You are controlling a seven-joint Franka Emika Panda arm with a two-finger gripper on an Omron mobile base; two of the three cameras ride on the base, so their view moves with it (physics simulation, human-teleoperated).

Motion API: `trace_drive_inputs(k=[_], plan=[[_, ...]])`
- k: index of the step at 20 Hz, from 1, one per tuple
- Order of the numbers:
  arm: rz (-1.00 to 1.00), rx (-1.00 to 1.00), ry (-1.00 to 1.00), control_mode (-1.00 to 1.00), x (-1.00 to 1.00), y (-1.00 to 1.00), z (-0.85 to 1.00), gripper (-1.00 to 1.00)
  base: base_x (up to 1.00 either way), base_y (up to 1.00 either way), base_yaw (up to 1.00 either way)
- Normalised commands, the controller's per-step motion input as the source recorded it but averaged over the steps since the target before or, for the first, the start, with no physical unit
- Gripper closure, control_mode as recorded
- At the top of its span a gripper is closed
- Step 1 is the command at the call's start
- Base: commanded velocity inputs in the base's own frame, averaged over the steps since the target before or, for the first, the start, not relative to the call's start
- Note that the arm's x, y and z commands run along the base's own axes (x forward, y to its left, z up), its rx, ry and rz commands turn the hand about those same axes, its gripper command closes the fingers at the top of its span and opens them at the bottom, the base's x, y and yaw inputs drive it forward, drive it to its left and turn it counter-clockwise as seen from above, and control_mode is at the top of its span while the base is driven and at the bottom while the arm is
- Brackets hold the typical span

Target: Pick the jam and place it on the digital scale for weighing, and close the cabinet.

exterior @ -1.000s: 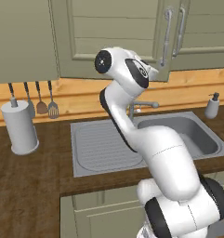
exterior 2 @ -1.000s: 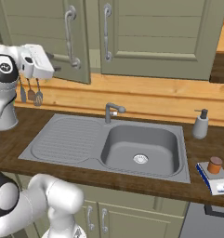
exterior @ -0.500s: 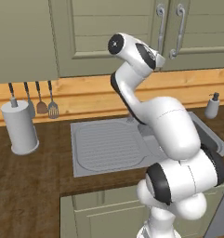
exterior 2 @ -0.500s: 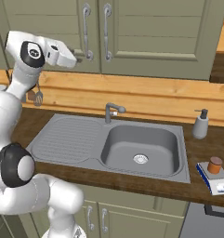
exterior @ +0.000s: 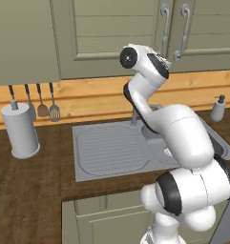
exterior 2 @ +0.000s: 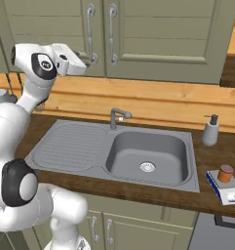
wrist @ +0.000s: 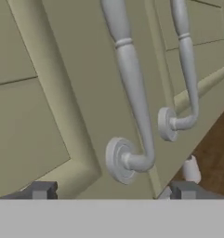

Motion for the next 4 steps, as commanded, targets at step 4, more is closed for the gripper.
trace_drive_inputs(k=[4], plan=[[0.0,0.0,0.04,-1.0,0.68,-0.41,-1.0,-1.0,0.0,0.0,0.0]])
